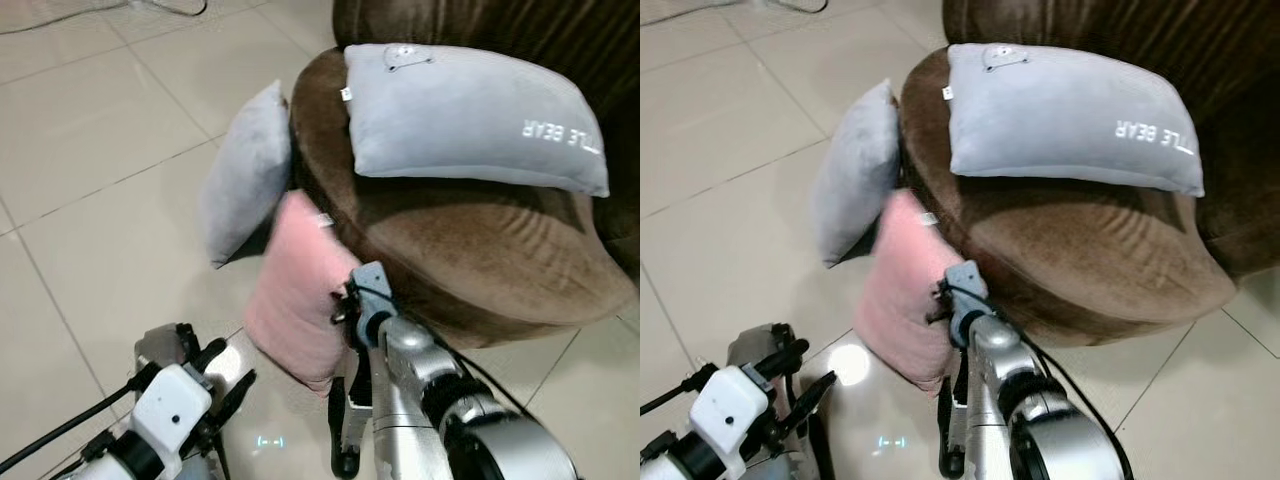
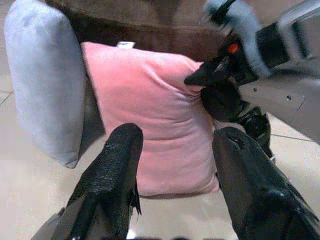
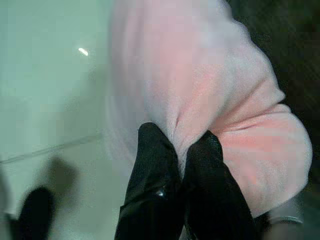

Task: Move the pillow to the sofa from floor

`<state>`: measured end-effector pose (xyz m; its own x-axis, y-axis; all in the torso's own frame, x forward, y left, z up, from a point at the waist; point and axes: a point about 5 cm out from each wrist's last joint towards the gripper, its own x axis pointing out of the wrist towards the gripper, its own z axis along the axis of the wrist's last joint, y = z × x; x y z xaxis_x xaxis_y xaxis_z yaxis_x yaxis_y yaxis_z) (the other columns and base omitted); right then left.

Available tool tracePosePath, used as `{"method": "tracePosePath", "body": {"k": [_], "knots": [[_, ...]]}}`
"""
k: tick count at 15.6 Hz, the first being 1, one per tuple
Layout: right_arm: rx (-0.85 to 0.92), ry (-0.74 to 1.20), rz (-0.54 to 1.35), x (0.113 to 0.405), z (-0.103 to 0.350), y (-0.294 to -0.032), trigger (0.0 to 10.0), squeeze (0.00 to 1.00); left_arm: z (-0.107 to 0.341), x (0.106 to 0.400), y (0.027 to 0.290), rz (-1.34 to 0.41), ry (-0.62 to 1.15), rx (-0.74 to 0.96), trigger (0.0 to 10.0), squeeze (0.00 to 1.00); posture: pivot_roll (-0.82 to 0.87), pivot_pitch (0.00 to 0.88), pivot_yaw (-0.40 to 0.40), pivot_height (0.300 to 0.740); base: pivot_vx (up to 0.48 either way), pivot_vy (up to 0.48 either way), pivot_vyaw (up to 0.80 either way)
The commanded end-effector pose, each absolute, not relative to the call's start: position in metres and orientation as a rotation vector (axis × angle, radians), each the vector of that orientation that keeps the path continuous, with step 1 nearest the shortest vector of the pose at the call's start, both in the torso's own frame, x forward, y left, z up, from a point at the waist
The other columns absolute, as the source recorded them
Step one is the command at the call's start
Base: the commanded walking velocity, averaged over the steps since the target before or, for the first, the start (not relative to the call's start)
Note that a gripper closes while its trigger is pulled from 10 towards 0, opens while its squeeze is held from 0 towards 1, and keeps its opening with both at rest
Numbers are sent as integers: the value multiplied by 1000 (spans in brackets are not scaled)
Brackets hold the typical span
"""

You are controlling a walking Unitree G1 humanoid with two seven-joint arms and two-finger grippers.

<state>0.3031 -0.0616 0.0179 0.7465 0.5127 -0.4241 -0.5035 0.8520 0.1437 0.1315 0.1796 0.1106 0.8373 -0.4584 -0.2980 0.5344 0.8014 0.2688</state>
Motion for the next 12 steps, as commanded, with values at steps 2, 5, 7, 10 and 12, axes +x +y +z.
{"method": "tracePosePath", "body": {"k": [2,5,7,10,12], "knots": [[93,394,607,301,24,-69,0,0,107,134,183,-490,218,351,10000,0,80,67,-150,465,0,0,0],[266,234,559,293,54,-96,0,0,109,154,181,-370,146,291,10000,0,71,0,-137,465,0,0,0],[306,180,545,286,68,-103,0,0,110,165,184,-316,117,270,10000,0,56,0,-116,465,0,0,0],[339,97,528,266,103,-114,0,0,116,190,187,-247,47,229,10000,0,57,0,-103,465,0,0,0],[394,70,524,256,122,-125,10000,0,123,199,188,-214,8,236,10000,0,71,0,-115,465,0,0,0]]}}
